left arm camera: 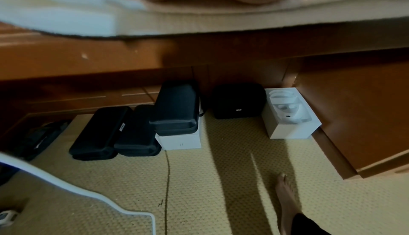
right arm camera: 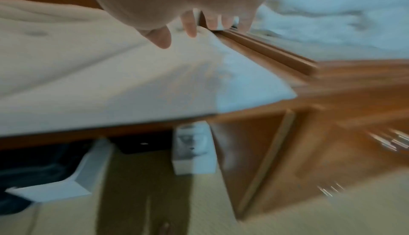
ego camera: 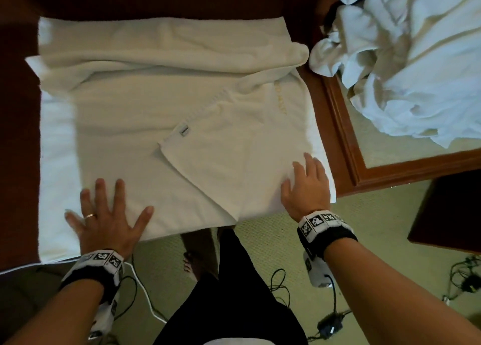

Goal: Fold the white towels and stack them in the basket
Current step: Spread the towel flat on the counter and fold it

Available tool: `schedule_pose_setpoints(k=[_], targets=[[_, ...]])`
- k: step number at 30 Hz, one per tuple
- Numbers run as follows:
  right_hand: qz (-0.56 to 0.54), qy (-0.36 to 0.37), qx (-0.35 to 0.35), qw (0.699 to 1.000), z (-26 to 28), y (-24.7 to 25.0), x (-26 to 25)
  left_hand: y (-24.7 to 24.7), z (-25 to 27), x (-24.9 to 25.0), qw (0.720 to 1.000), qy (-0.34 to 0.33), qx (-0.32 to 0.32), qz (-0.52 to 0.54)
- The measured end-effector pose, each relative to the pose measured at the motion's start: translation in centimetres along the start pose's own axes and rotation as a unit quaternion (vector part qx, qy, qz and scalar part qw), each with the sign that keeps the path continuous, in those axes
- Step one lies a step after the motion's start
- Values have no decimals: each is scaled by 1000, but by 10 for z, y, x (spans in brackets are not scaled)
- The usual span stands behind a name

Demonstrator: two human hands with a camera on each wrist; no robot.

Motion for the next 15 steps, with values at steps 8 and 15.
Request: schedule_pose_setpoints(k=[8,15], targets=[[43,329,-137,933,-40,-33,-235,-1,-3,-3,1000,1,8,20],[124,323,-175,922,-65,-53,-290,-5,-5,-3,1000,-8,18,17]])
Point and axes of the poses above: each hand's wrist, its own z-axis away from the middle knuckle, its own y-axis out of the back of the hand, x = y × z, the point moved 8 cm from there along -z, towards the middle knuckle, and after that the axes turned 8 degrees about -x, right-handed, at the moved point
